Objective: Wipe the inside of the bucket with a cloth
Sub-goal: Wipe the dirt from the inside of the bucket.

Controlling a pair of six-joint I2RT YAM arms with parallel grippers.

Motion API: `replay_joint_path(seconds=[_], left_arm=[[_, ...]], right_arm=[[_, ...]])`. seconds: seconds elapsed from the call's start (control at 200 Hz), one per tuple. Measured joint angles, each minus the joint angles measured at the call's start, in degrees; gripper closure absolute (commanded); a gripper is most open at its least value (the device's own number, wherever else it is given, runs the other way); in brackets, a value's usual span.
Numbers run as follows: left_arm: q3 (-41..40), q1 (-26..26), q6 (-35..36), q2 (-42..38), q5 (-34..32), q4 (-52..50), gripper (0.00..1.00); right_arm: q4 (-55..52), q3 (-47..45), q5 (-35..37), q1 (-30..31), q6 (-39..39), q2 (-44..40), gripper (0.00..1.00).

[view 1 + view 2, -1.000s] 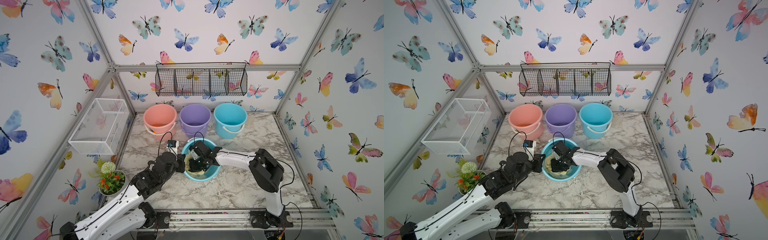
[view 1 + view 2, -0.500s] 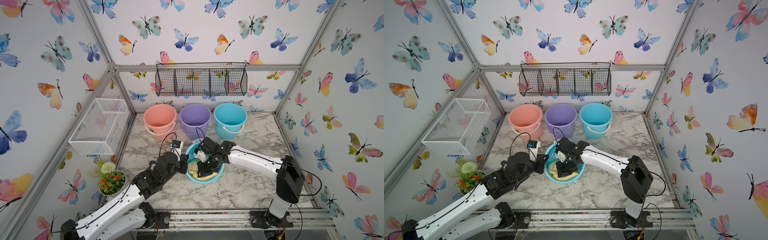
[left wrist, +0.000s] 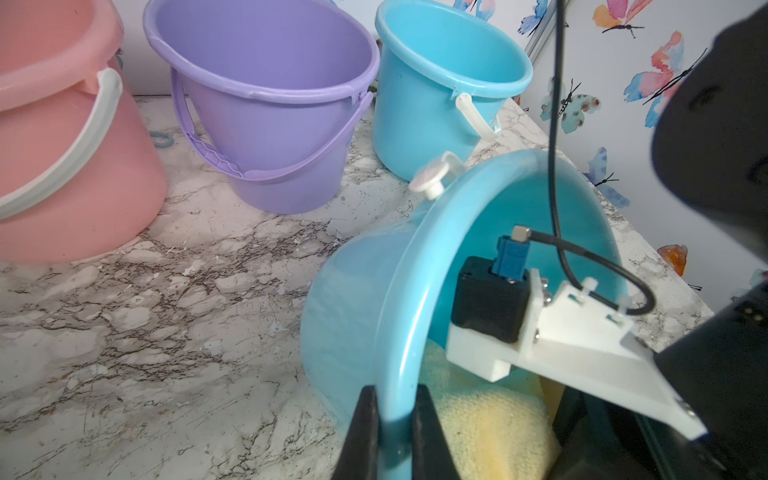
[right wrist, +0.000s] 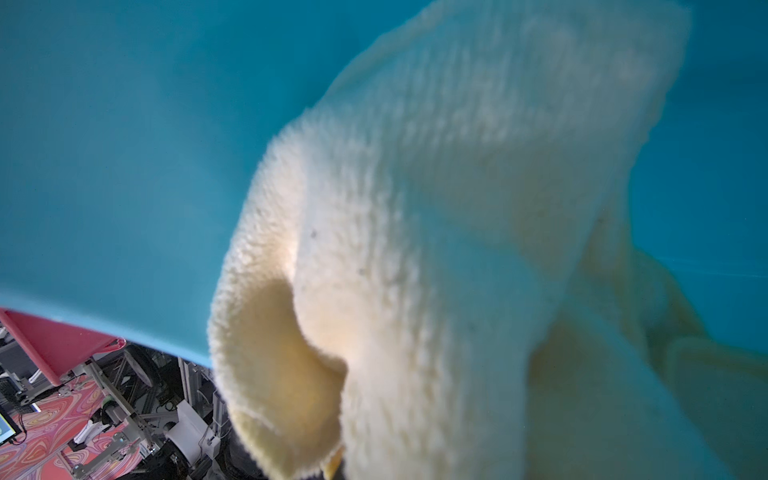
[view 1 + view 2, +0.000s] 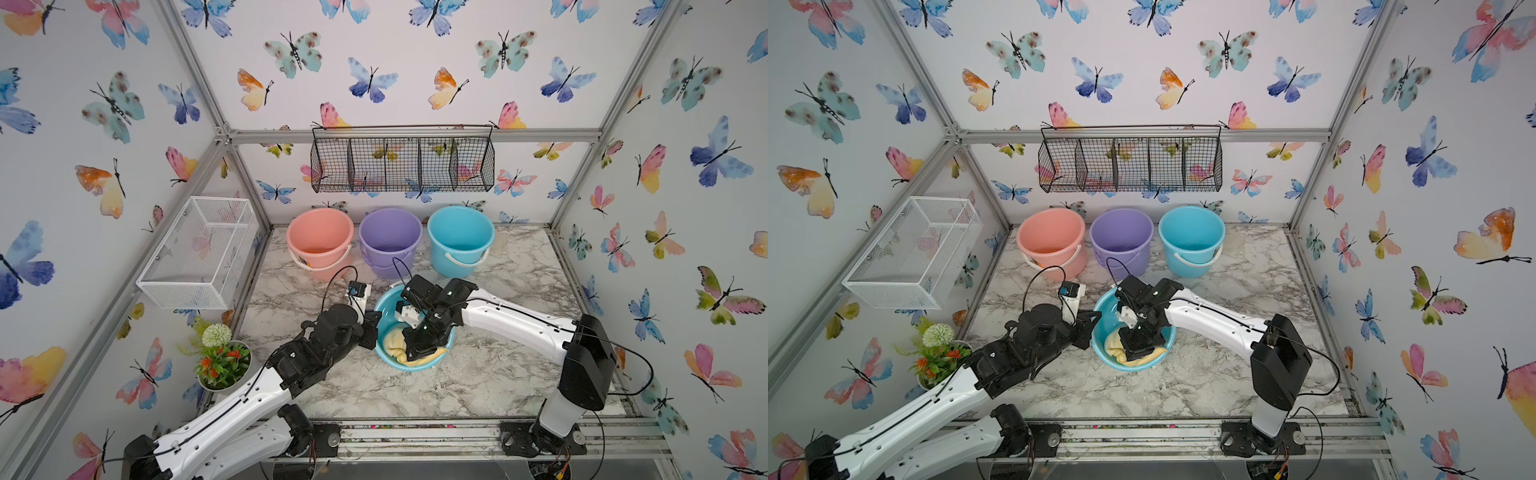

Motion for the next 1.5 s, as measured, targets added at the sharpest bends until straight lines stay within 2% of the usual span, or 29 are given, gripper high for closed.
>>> replay_joint_path(seconds=[0.35,0.661,1.181,1.336,1.496], left_arm=[[0.0,0.2,1.2,0.1,1.9,0.3,1.00],[0.0,1.1,-1.5,0.5,-0.7,-0.1,1.00],[0.0,0.3,-1.0,0.5,1.3,0.9,1.00],[0.0,0.3,-0.9,0.5,1.2,0.9,1.00],[0.0,0.3,-0.7,0.5,0.7,0.9,1.00]], right_arm=[[5.3,0.2,6.4,-0.1,-1.6,7.1,0.98],[13.7,-0.2,17.3,0.4,0.4,13.0,0.98],[28.1,-11.4,25.9,0.9,2.4,7.8,0.98],[26.4,-11.6,25.2,0.9,1.7,3.3,0.98],[17.7,-6.4,22.1,0.9,0.9,0.8,0.98]])
